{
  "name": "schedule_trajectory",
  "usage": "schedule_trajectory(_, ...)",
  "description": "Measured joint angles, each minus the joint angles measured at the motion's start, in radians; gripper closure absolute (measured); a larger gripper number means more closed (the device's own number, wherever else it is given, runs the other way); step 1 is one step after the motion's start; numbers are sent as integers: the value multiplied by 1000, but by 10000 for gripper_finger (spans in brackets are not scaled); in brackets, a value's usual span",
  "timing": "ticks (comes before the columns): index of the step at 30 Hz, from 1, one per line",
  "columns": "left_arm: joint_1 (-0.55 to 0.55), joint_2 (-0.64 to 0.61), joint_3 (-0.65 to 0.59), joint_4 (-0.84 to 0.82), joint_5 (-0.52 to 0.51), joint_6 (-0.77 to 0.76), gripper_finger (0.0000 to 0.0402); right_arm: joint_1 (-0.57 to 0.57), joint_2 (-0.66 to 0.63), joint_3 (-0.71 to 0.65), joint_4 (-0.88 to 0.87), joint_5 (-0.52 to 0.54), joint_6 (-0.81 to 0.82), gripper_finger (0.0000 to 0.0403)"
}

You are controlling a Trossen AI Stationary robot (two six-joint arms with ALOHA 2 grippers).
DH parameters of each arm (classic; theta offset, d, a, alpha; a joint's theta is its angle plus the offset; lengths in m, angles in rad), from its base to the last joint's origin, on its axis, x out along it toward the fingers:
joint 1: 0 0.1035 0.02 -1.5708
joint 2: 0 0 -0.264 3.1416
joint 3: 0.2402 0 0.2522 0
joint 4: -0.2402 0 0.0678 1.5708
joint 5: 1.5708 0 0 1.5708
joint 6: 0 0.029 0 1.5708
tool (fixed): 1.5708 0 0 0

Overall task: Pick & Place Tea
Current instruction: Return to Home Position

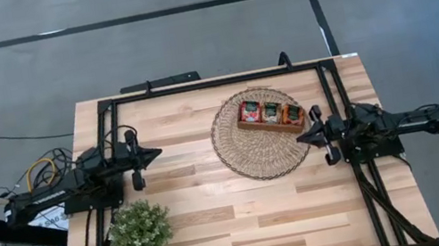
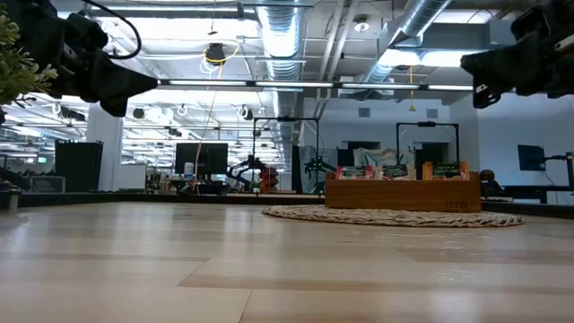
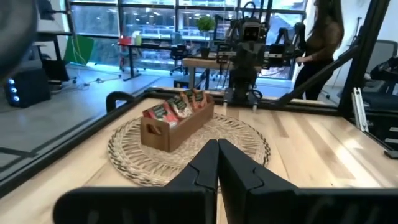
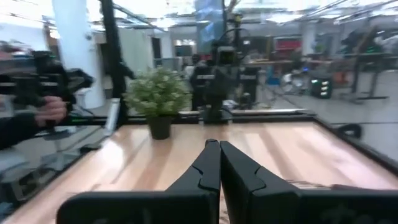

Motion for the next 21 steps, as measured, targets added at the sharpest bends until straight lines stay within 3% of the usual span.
schedule_trajectory(5, 0, 0, 0, -6, 7, 5, 401, -18, 1, 0, -48, 65, -49, 403)
schedule_trajectory(18, 0, 0, -2, -55, 1, -42, 401, -79, 0, 0, -48, 66, -48, 403)
schedule_trajectory(21, 0, 0, -2, -52, 4, -112, 401, -79, 0, -1, -49, 65, -48, 403)
